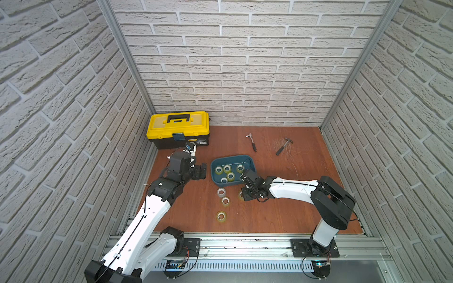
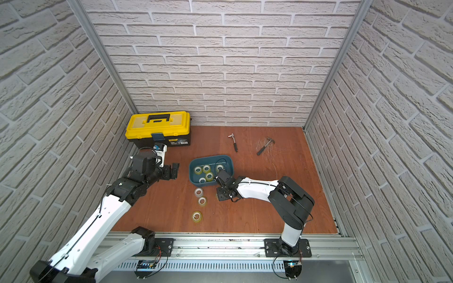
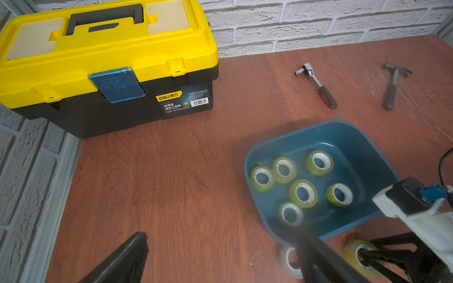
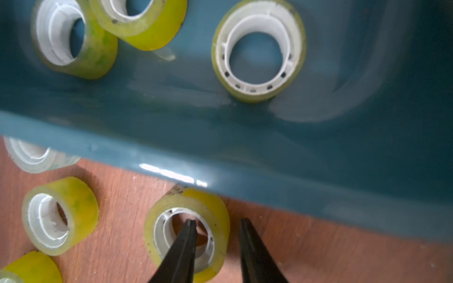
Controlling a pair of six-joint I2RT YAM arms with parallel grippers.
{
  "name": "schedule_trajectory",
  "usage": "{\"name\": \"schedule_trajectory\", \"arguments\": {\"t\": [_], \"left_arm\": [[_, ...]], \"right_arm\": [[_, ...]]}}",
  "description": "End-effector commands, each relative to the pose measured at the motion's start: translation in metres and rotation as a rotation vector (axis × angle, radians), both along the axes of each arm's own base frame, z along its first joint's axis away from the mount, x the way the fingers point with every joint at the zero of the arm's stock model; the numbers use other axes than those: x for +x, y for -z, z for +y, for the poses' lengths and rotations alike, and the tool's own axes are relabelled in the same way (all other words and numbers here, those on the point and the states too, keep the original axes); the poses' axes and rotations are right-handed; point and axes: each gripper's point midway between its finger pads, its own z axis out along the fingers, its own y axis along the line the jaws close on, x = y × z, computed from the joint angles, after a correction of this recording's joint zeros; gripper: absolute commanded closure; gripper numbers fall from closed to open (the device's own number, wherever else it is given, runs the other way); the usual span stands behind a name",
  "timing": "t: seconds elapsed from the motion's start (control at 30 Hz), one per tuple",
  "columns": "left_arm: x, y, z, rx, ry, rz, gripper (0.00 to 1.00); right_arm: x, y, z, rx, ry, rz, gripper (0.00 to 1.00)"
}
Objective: Put the transparent tape into the storage box
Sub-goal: Pick up the tape at the center of the board, then adjust the tape at the storage box.
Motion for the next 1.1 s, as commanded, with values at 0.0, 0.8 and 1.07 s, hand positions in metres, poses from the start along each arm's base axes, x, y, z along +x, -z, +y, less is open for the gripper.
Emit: {"name": "schedule_trajectory", "arguments": {"t": [0.0, 0.8, 1.07], "left_arm": [[0.000, -0.002, -0.001, 0.005, 0.006, -0.012, 0.02], [0.037, -0.072, -0.007, 0.016, 0.013, -0.221, 0.02], [0.075, -0.038, -0.007, -0.048, 0.023, -0.108, 0.02]], "right_arm": [[-0.002, -0.001, -0.003, -0.024, 0.004, -0.019, 0.73], [-0.007, -0.129, -0.022, 0.038, -0.094, -0.210, 0.91], [0.025, -0.163, -0.020, 0.003, -0.096, -0.271, 0.90]]}}
